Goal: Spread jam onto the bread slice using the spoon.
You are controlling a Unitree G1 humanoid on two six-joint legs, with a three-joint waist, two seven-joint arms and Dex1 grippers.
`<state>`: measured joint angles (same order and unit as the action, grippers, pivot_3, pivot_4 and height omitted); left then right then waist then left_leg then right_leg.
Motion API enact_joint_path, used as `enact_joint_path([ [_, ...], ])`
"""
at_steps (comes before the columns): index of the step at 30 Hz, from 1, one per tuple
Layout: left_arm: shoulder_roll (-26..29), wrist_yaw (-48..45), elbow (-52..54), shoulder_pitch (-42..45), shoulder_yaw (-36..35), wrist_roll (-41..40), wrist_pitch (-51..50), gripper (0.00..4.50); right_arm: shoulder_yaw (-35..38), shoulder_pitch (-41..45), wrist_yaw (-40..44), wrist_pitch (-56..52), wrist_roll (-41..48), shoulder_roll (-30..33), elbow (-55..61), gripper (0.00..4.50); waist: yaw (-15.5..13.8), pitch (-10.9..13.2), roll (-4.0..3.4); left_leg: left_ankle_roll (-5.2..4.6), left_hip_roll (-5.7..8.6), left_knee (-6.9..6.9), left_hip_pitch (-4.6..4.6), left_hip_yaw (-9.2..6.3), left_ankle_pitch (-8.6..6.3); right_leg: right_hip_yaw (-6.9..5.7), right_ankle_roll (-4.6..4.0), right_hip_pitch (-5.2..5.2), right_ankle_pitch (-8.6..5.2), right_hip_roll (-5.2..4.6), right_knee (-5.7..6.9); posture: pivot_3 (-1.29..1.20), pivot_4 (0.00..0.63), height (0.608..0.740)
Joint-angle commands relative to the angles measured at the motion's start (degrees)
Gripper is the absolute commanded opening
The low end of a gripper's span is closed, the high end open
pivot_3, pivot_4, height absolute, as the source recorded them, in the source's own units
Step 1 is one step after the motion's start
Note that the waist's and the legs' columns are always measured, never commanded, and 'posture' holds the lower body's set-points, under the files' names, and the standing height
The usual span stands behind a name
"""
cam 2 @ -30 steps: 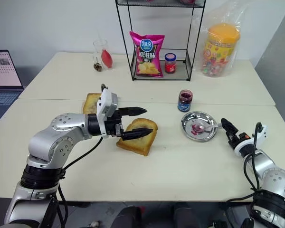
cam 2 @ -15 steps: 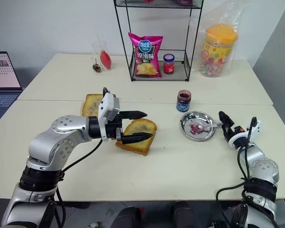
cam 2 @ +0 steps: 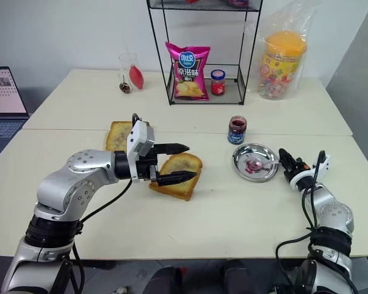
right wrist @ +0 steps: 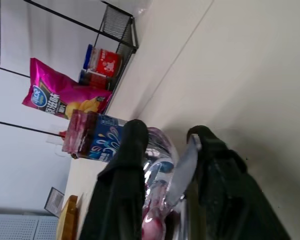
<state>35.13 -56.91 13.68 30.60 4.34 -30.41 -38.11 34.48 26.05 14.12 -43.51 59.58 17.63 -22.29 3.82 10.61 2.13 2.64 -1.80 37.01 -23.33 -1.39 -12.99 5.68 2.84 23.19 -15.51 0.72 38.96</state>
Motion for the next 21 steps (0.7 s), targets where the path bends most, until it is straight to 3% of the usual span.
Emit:
enact_joint_path([
  [1,0.1,0.1,1.6,0.3,-0.6,-0.1,1.3,4.5,0.2,-0.2,0.0,0.8,-1.4,0.5,-0.2,0.5,0.0,0.0,0.01,0.0,0.0,0.01,0.01,0.0,0.0,0.0,0.01,-0.02,0.0,0.0,0.0,0.0,0.15,0.74],
  [4,0.0,0.2,1.5,0.2,-0.6,0.0,1.4,4.5,0.3,-0.2,0.1,0.9,-1.3,0.4,-0.2,0.01,0.0,0.0,0.05,0.0,0.01,0.03,0.01,0.0,0.0,0.01,0.03,-0.03,0.02,0.0,0.0,0.0,0.15,0.74],
  [13,0.6,1.8,0.6,-0.4,-3.2,-0.3,1.1,4.5,-1.8,0.7,1.8,-3.5,1.4,3.5,10.3,0.01,-0.1,0.1,-0.19,0.0,0.01,-0.02,-0.05,0.0,0.0,0.02,0.02,0.06,0.01,-0.01,-0.02,0.0,0.15,0.74],
  [21,-2.3,6.7,-2.0,0.3,-5.0,0.7,2.8,4.5,-4.2,14.2,-0.3,-3.0,-0.2,6.6,12.5,0.01,0.2,0.3,-0.51,0.0,0.02,-0.04,-0.09,0.02,0.0,0.03,0.01,0.13,0.0,0.0,0.0,0.0,0.15,0.74],
])
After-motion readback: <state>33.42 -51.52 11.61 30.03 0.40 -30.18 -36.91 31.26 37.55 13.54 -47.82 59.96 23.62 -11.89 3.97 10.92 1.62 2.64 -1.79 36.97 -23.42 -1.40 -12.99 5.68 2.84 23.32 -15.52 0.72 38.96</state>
